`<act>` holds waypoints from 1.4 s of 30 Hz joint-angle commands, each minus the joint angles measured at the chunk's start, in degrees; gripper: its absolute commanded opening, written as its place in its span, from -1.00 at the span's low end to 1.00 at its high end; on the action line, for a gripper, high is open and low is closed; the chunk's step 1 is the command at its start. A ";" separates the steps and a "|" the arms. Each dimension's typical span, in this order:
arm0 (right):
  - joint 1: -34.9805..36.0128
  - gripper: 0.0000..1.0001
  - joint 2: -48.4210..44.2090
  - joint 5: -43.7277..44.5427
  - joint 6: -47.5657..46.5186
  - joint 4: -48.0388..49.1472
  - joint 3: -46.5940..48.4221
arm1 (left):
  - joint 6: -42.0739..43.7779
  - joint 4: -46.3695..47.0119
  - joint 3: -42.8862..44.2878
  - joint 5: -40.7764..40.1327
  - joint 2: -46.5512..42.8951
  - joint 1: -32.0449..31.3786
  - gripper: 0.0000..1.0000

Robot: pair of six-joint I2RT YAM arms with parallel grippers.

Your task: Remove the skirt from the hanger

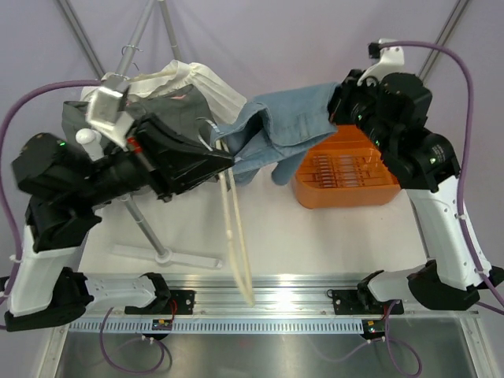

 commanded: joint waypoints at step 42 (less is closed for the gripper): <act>-31.48 -1.00 14.50 -14.41 -0.08 3.25 33.94 | -2.81 9.75 -8.64 6.09 -3.04 -0.05 -1.00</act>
